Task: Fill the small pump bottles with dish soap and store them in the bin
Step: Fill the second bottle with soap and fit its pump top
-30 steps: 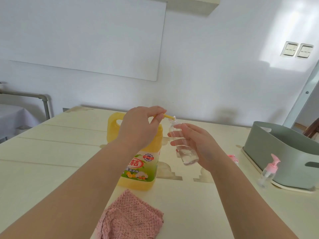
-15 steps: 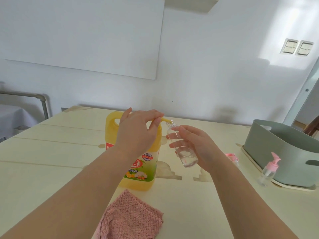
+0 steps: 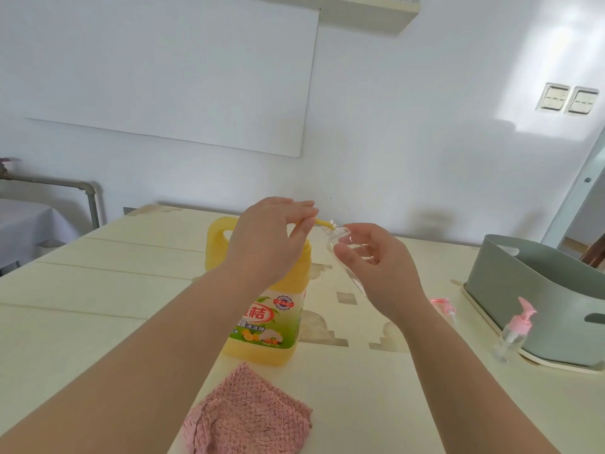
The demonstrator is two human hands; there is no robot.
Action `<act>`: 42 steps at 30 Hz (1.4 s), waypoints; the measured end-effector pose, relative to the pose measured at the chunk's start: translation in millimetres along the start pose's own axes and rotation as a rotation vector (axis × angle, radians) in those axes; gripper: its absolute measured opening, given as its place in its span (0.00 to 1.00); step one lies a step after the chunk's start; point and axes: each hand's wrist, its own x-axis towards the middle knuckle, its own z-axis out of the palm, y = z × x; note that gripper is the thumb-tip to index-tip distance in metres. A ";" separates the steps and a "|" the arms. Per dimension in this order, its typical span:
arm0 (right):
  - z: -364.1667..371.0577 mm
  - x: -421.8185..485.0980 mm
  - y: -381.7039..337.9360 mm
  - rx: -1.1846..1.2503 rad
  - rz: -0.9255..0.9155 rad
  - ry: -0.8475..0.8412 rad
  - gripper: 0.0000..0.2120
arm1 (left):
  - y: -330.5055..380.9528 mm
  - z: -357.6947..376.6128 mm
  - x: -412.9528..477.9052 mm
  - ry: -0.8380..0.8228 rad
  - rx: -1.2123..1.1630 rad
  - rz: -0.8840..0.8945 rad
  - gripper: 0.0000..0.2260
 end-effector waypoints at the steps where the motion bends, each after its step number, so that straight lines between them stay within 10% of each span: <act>1: 0.7 -0.9 1.3 -0.043 -0.036 0.014 0.12 | -0.8 2.5 -2.4 0.030 -0.001 0.009 0.12; 42: 2.6 1.5 14.0 -0.072 -0.087 0.011 0.23 | -3.0 24.7 -11.4 0.202 -0.135 -0.018 0.10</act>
